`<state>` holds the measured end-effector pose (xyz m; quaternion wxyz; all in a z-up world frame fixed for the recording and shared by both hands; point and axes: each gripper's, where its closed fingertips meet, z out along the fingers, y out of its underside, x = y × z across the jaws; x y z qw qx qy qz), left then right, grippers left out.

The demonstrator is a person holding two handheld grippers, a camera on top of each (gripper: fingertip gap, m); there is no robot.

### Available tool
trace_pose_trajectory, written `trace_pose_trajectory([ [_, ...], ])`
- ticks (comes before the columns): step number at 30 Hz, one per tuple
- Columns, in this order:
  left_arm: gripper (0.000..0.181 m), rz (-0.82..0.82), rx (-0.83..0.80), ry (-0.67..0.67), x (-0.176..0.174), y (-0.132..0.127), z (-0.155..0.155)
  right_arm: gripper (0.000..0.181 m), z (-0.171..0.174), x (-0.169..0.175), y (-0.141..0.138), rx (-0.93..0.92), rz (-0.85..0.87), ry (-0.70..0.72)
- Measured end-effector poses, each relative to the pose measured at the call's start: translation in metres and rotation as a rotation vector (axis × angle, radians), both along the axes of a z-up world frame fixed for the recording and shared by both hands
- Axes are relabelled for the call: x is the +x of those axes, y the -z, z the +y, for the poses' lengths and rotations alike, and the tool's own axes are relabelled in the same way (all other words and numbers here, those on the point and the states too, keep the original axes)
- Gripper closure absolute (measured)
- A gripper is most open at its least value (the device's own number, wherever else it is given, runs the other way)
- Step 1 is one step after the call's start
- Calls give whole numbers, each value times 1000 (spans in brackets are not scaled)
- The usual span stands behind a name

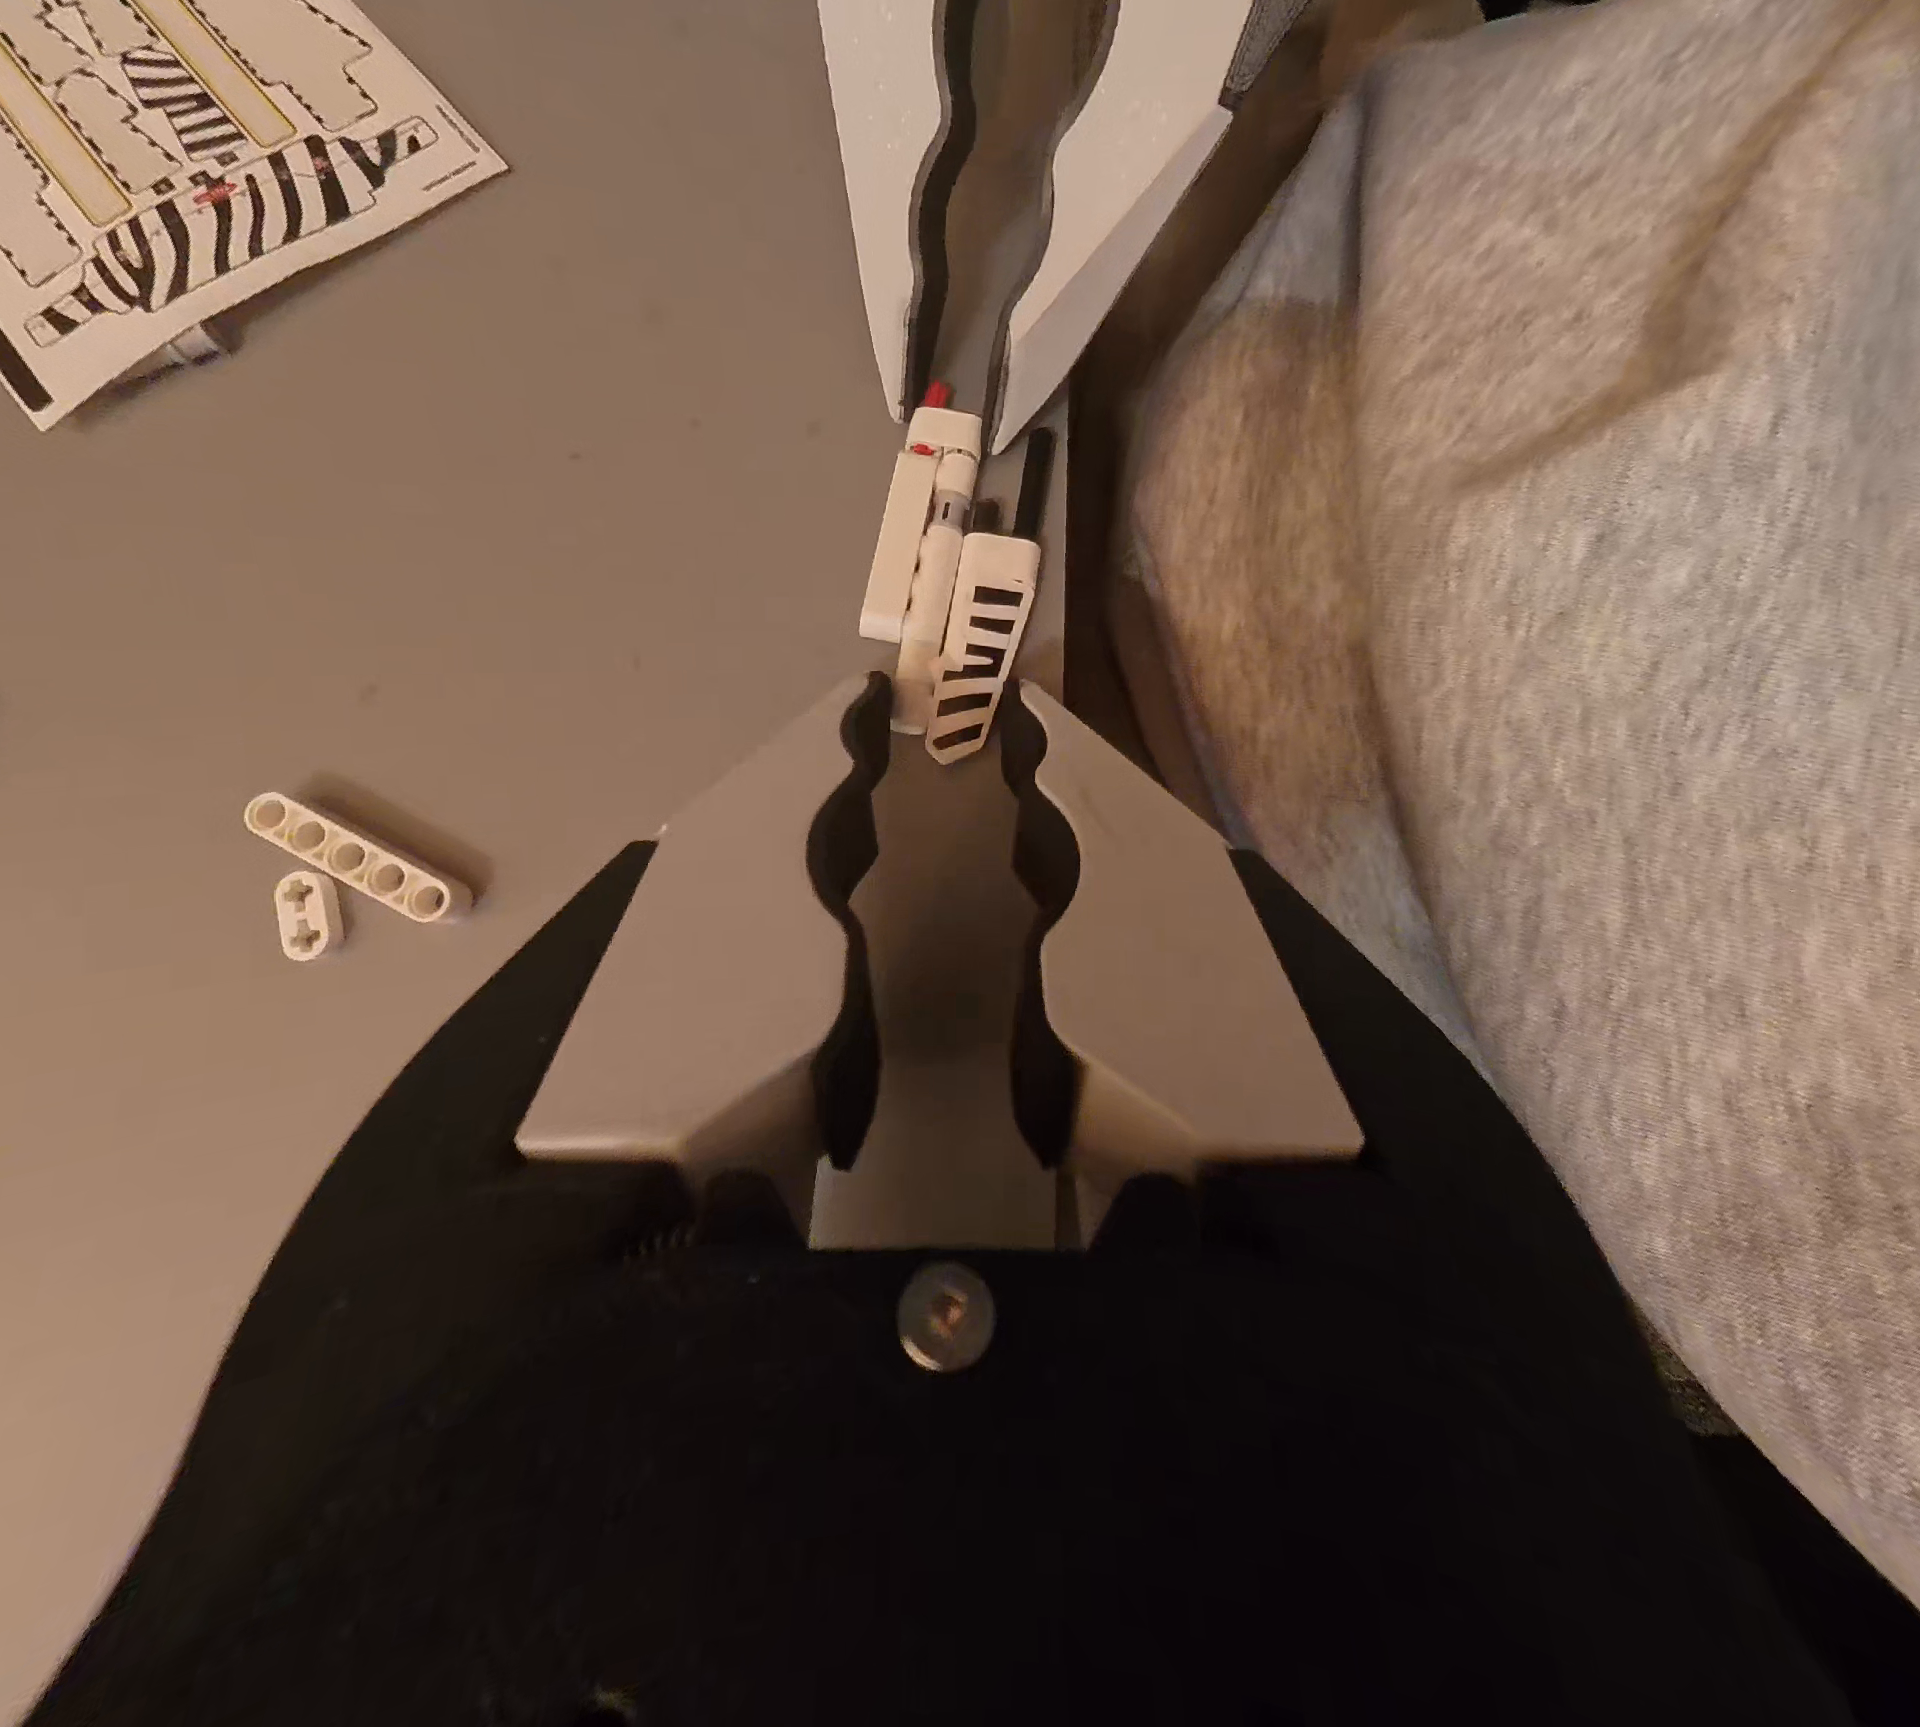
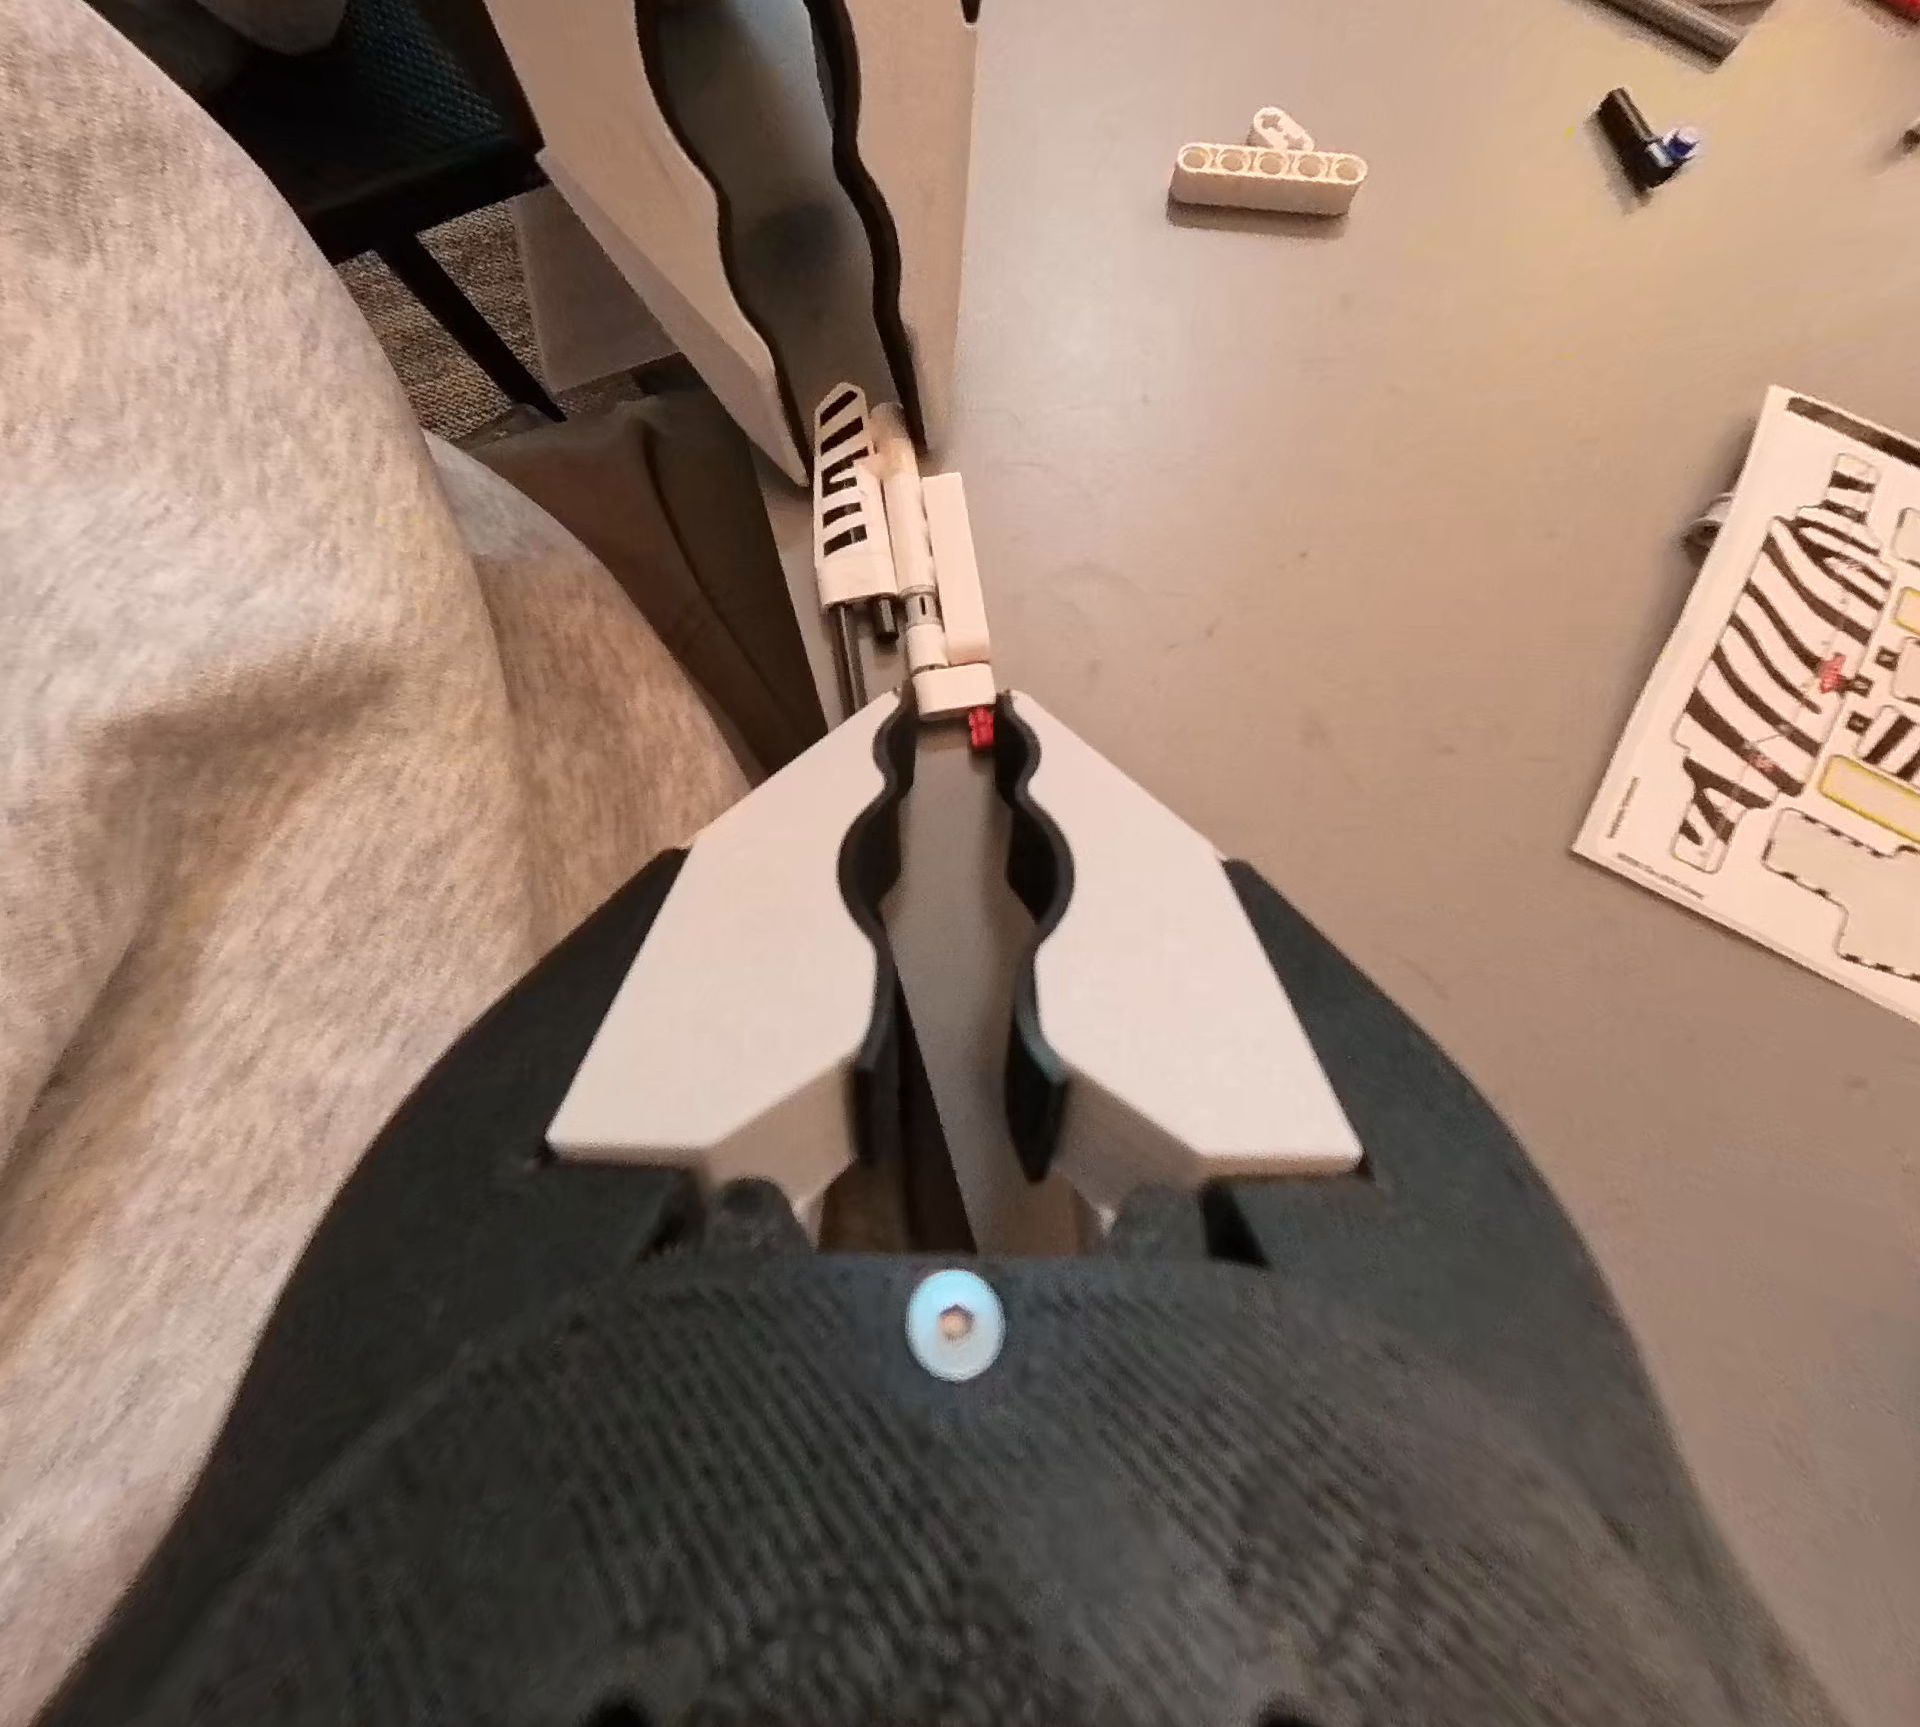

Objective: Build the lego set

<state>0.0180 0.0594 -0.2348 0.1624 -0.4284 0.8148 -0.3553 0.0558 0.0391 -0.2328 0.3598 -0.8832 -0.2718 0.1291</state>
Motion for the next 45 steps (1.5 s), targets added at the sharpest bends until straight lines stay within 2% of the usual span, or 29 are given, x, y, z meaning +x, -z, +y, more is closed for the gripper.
trace_pose_trajectory([
  [11, 163, 16, -29, 17, 1, -1, -2, 168, 1, 0, -1, -31, 31, -12],
  [21, 163, 18, -29, 35, 1, -1, -3, 168, 2, 0, 0, 3, -10, -81],
  [38, 163, 14, -26, 29, 2, -1, -3, 168, 6, 2, 0, -38, 29, -12],
  [42, 162, -5, 6, 9, 8, 0, 2, 162, 14, 6, -1, -19, 59, 31],
  [45, 151, -11, 18, -11, 12, 0, 7, 155, 15, 6, -2, -8, 102, 34],
])
